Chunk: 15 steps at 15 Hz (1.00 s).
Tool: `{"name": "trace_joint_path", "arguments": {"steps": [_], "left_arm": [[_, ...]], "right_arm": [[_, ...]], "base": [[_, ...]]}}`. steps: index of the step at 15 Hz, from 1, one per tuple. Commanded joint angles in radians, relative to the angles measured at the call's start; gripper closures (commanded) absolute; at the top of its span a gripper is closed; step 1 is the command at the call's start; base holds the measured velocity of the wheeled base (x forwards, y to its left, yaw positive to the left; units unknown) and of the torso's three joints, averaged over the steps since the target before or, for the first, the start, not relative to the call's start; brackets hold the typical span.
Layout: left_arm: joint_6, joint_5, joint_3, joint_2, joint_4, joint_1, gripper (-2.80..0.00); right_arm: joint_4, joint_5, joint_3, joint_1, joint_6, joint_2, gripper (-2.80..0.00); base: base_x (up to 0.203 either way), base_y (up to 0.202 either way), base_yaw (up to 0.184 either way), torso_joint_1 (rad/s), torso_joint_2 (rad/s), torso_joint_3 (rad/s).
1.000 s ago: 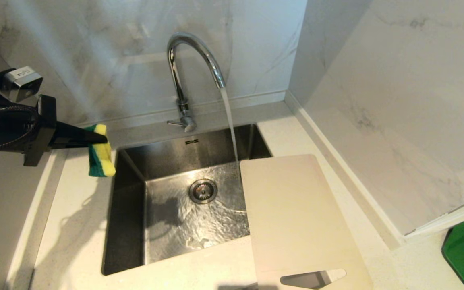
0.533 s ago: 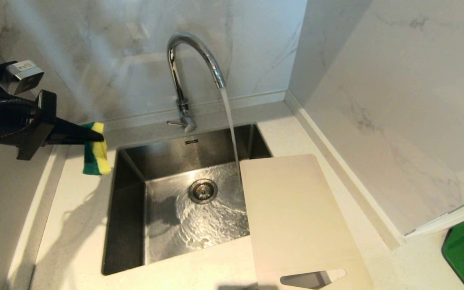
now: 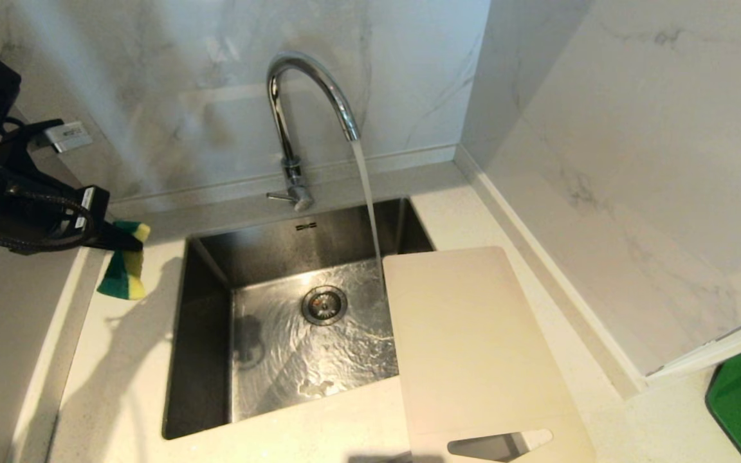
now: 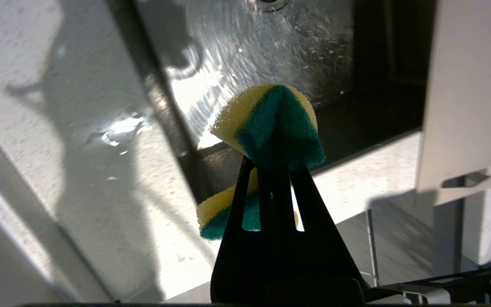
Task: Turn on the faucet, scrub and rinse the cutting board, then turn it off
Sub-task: Put down the cleaning cloth
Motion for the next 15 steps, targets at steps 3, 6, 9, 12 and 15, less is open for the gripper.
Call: {"name": "trace_joint_path", "arguments": {"steps": [3,6,9,12,15], "left_arm": [[0.037,-0.028,0.064,0.114,0.006,0.133,0.0],[0.048,-0.092,0.085,0.183,0.004,0.198,0.0],[0.062,-0.097,0.186,0.18,-0.008,0.215,0.0],[0.075,-0.098,0.375,0.156,-0.139,0.222,0.0],[0.106,-0.097,0.603,0.145,-0.4,0.227,0.0]], "right_arm": [[0.0,0.0,0.0,0.0,0.001,0.001,0.0],[0.0,0.0,0.0,0.0,0.001,0.001,0.0],[0.0,0.0,0.0,0.0,0.002,0.0,0.0],[0.0,-0.001,0.0,0.0,0.002,0.001,0.0],[0.0,-0.001,0.0,0.0,0.004,0.0,0.0]], "base": [[0.0,0.0,0.0,0.0,0.0,0.0],[0.0,0.0,0.0,0.0,0.0,0.0],[0.0,0.0,0.0,0.0,0.0,0.0],[0.0,0.0,0.0,0.0,0.0,0.0],[0.0,0.0,0.0,0.0,0.0,0.0]]}}
